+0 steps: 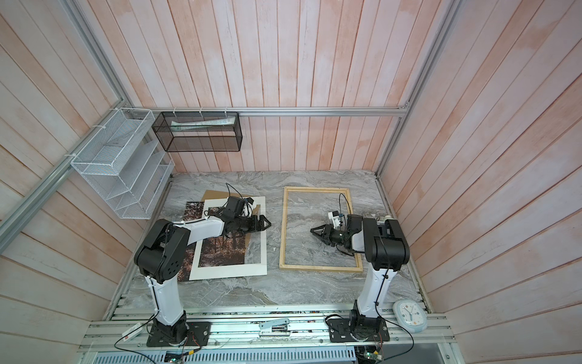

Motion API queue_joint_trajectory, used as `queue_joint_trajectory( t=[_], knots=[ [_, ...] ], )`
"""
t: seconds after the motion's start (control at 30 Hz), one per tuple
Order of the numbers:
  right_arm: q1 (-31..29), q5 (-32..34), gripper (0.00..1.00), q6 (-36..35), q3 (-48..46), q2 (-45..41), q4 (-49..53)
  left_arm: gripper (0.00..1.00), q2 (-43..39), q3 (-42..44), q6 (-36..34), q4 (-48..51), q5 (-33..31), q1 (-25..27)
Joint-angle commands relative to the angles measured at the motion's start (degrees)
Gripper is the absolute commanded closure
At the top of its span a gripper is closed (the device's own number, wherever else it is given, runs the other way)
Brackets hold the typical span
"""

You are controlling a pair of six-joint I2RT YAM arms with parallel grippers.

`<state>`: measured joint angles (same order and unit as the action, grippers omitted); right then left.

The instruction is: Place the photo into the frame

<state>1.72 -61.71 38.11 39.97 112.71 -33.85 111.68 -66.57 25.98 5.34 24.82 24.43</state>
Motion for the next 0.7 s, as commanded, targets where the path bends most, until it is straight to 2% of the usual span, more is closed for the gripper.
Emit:
queue_joint_trajectory(
  t=[0.0,0.3,0.5,0.67],
  knots=[
    [0.23,-0.33,0.75,-0.05,0.55,1.42,-0.33,0.06,1.26,-2.92,-2.79,2.59,-1.39,0.1],
    [0.21,-1.07,0.96,-0.49,-0.06,-6.43,2.51,0.07,0.34,-4.45,-2.63,2.52,-1.27,0.1],
    [0.33,-1.34,1.0,-0.82,0.67,-16.11,8.88,0.07,-2.01,-3.2,-1.22,1.51,-2.75,0.14],
    [2.58,-1.48,1.0,-0.3,4.23,-25.3,17.64,0.07,-3.73,-3.16,1.15,3.21,-8.5,0.59]
  ],
)
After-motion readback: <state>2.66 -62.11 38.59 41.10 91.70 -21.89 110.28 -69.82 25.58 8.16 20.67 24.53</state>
